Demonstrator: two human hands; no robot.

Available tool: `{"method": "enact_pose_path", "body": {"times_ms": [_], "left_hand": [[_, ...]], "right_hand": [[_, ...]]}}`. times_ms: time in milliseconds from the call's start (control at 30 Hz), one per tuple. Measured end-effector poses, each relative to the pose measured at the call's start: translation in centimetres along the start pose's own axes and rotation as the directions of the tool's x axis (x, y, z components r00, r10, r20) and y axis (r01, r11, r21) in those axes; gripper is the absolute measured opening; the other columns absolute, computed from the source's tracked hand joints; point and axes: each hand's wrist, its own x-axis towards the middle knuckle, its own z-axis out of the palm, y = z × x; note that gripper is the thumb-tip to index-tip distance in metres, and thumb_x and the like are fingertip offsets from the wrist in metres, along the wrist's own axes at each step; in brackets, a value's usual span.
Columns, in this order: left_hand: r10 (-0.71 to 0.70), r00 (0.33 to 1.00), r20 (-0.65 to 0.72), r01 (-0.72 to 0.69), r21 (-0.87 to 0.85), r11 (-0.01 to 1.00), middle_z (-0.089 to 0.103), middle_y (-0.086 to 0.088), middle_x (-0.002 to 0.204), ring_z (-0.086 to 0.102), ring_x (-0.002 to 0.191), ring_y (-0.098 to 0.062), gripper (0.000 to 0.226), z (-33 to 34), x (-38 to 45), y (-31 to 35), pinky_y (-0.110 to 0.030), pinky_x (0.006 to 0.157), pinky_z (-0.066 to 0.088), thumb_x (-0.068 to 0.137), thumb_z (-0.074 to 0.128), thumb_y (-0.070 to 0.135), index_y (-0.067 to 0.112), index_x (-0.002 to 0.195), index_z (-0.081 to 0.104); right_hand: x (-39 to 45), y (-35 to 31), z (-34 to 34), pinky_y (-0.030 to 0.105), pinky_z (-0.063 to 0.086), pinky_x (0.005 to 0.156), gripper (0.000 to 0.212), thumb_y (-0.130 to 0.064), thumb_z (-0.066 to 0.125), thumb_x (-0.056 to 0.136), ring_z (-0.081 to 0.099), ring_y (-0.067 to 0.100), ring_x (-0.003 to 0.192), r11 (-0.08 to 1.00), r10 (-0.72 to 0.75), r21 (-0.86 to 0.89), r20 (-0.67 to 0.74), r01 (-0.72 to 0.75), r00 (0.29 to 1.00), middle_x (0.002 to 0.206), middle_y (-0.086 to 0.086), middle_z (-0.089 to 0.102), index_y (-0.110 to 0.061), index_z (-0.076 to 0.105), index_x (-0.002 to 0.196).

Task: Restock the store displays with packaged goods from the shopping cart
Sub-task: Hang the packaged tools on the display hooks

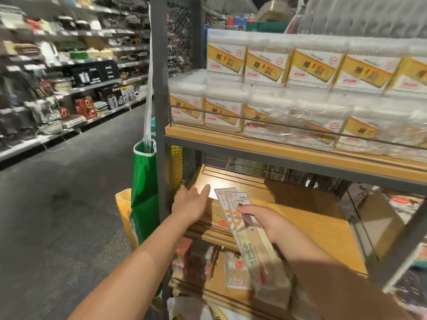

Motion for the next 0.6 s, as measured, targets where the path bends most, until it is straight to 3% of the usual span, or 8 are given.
{"method": "enact_pose_path", "body": {"times_ms": [133,233,333,433,533,600], "left_hand": [[0.012,0.999,-0.033,-0.009,0.084,0.996,0.006,-0.006,0.165,0.006,0.151,-0.031,0.070,-0.2,-0.8,-1.4,-0.050,0.120,0.013,0.098,0.012,0.063,0.027,0.154,0.031],[0.010,0.999,-0.035,-0.006,0.117,0.993,-0.002,-0.007,0.166,-0.001,0.152,-0.029,0.070,0.0,-1.3,-1.8,-0.049,0.122,0.008,0.099,0.007,0.061,0.025,0.157,0.023],[0.015,0.996,-0.091,-0.001,0.151,0.988,-0.009,-0.009,0.165,-0.012,0.151,-0.030,0.071,0.7,-1.8,-1.3,-0.049,0.123,-0.002,0.099,0.003,0.058,0.022,0.157,0.019],[0.094,0.979,-0.182,-0.066,0.156,0.986,-0.006,-0.007,0.166,-0.016,0.151,-0.028,0.064,1.6,-3.5,-0.2,-0.048,0.120,-0.008,0.101,0.010,0.054,0.024,0.155,0.025],[0.220,0.961,-0.166,-0.232,-0.056,0.971,0.025,-0.003,0.161,0.017,0.149,-0.023,0.068,3.2,-6.2,1.7,-0.042,0.121,0.015,0.098,0.018,0.060,0.021,0.151,0.036],[0.246,0.962,-0.120,-0.272,-0.298,0.915,0.045,0.006,0.146,0.041,0.134,-0.013,0.057,4.7,-8.9,3.5,-0.035,0.110,0.033,0.100,0.035,0.053,0.022,0.148,0.040]], "right_hand": [[0.5,0.0,2.0,0.033,0.057,0.049,0.011,-0.009,0.058,0.096,0.071,0.025,0.058,0.998,0.065,-0.017,0.066,-0.064,0.996,0.077,0.013,0.074,-0.003,0.064,0.103],[0.5,0.4,3.1,0.034,0.059,0.054,0.011,-0.005,0.059,0.094,0.072,0.026,0.063,0.999,0.023,-0.031,0.084,-0.021,0.996,0.083,0.015,0.074,-0.001,0.065,0.102],[0.1,1.0,2.9,0.043,0.060,0.075,0.020,-0.005,0.065,0.091,0.072,0.031,0.079,0.995,-0.096,-0.016,0.037,0.097,0.995,0.097,0.018,0.074,0.000,0.068,0.110],[-1.3,1.7,1.1,0.057,0.051,0.095,0.029,-0.009,0.070,0.088,0.070,0.038,0.098,0.985,-0.174,0.014,-0.027,0.174,0.984,0.106,0.019,0.073,-0.003,0.068,0.116],[-4.0,2.5,-1.5,0.056,0.051,0.096,0.025,-0.009,0.068,0.090,0.070,0.037,0.098,0.969,-0.230,0.071,-0.082,0.236,0.970,0.107,0.018,0.073,-0.006,0.067,0.115],[-6.4,3.3,-3.3,0.054,0.053,0.093,0.026,-0.005,0.065,0.090,0.070,0.038,0.097,0.952,-0.266,0.121,-0.114,0.280,0.957,0.109,0.020,0.072,-0.006,0.065,0.117]]}}
